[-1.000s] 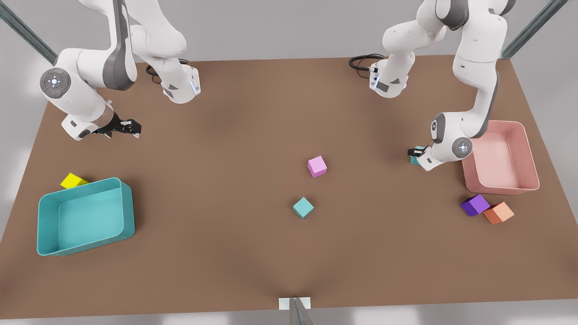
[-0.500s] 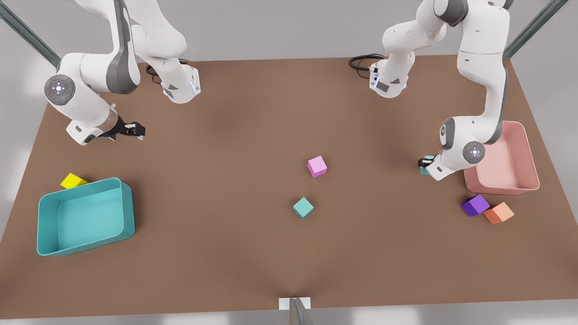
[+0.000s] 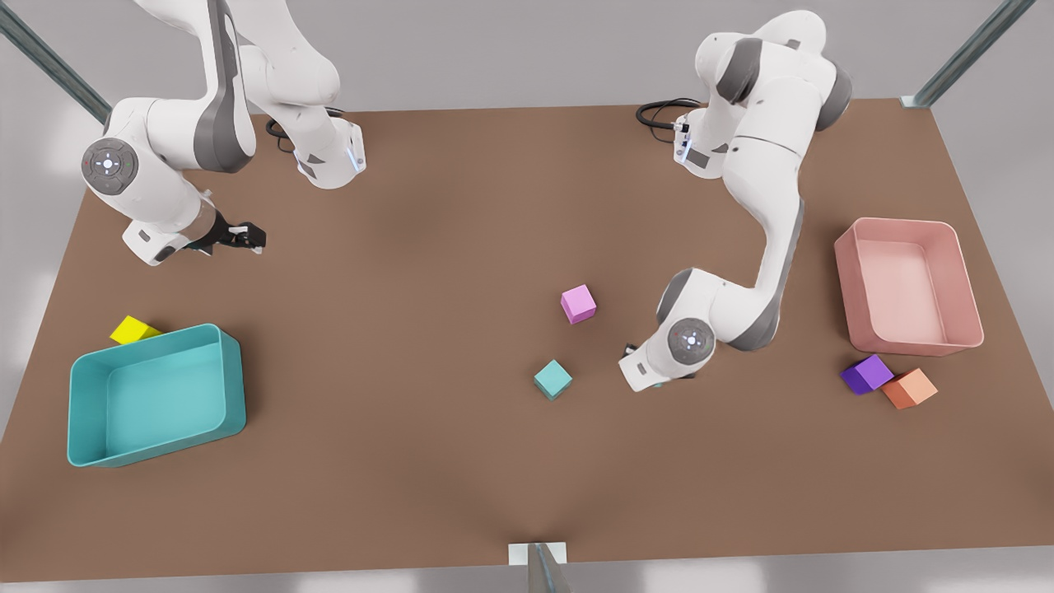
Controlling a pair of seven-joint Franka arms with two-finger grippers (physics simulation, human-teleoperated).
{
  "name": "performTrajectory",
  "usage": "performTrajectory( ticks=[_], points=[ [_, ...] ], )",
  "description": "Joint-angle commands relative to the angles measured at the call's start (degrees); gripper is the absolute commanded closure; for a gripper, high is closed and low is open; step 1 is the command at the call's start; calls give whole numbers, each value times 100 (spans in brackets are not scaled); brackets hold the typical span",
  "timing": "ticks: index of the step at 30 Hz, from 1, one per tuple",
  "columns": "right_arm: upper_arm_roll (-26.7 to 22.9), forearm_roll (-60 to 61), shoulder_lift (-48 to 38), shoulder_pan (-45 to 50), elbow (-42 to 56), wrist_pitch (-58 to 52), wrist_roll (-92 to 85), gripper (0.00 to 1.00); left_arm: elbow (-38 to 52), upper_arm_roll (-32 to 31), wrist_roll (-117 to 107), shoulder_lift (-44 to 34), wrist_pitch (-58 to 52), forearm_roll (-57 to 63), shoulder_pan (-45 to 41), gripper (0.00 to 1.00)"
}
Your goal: Stack the two blue cubes on top of each other
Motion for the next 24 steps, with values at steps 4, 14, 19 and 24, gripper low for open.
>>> performTrajectory(
  ticks=[4, 14, 19, 24],
  points=[
    [1, 4, -12, 0, 3, -12, 8, 0, 352, 2, -3524, 369, 685, -98, -530, 35],
    [1, 4, -12, 0, 3, -12, 8, 0, 1239, 37, -4342, 896, 1028, -124, -1102, 35],
    [10, 4, -12, 0, 3, -12, 8, 0, 1504, 63, -4518, 1142, 1002, -107, -1374, 35],
    [1, 4, -12, 0, 3, -21, 8, 0, 1592, 63, -4553, 1275, 1002, -107, -1418, 35]
  ],
)
